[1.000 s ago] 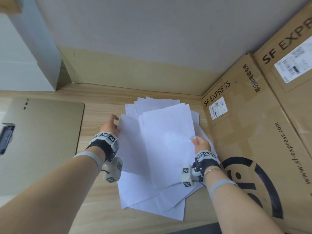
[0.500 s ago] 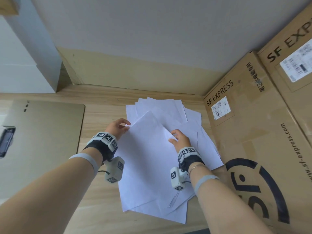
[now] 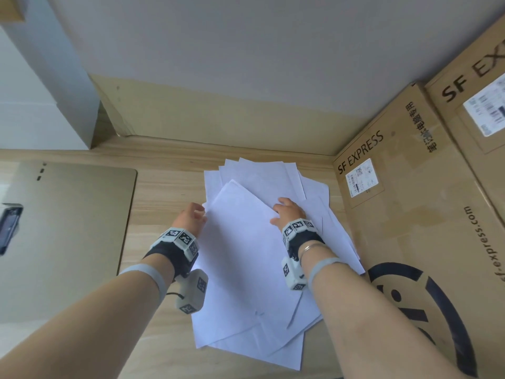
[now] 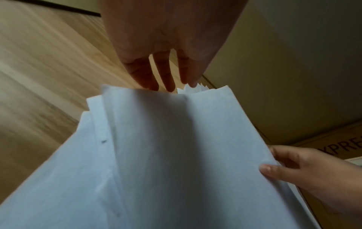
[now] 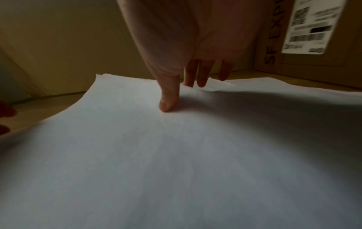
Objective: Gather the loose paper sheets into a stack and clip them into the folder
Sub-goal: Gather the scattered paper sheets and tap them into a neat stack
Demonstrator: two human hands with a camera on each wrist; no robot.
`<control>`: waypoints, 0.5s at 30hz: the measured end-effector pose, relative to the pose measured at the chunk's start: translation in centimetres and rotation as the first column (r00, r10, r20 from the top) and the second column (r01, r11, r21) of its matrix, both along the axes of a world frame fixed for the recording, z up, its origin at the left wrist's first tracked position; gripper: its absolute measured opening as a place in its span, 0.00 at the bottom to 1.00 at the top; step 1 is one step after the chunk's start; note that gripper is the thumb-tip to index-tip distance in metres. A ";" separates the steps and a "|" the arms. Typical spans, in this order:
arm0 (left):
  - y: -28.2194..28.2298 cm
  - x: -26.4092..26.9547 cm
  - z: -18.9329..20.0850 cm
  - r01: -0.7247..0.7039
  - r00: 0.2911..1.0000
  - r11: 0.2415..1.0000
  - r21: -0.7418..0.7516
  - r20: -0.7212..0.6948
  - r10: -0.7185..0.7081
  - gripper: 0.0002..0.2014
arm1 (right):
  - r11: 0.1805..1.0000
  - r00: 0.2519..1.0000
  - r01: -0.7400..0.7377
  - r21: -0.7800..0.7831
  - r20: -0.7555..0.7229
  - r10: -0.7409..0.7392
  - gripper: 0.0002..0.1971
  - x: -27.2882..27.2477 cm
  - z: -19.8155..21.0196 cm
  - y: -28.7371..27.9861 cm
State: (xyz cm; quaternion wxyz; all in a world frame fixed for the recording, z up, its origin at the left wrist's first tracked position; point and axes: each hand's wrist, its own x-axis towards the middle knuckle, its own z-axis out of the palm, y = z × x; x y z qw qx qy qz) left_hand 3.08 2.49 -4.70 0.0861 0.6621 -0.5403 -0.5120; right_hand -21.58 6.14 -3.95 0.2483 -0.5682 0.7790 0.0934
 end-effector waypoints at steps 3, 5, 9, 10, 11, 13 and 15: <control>-0.1 0.2 -0.2 0.009 1.000 1.000 0.024 -0.004 -0.009 0.15 | 0.997 0.999 -0.025 0.077 -0.046 0.029 0.19 0.3 -0.3 -1.1; -0.2 0.4 -0.2 0.007 1.000 0.999 0.032 -0.002 -0.007 0.15 | 0.994 0.996 -0.041 0.102 -0.080 0.049 0.16 0.3 -0.2 -1.5; -0.4 0.8 -0.4 -0.050 0.998 0.998 0.024 -0.023 0.050 0.15 | 0.999 1.000 0.006 -0.046 0.004 -0.006 0.10 -0.2 0.1 -1.1; -0.4 0.9 -0.4 -0.068 0.997 0.997 0.021 -0.024 0.069 0.16 | 0.989 0.994 0.085 -0.120 0.084 -0.075 0.09 -0.4 0.4 -0.7; -0.4 0.9 -0.2 -0.096 0.995 0.995 0.016 -0.035 0.096 0.17 | 0.967 0.974 0.179 -0.181 0.168 -0.149 0.08 -0.7 0.7 -0.3; -0.4 0.8 0.0 -0.181 0.981 0.984 -0.006 -0.075 0.180 0.20 | 0.901 0.906 0.355 -0.247 0.329 -0.267 0.12 -1.6 1.1 0.2; -0.4 0.4 0.4 -0.303 0.937 0.953 0.013 -0.179 0.301 0.26 | 0.836 0.811 0.486 -0.254 0.488 -0.322 0.18 -2.8 1.8 0.7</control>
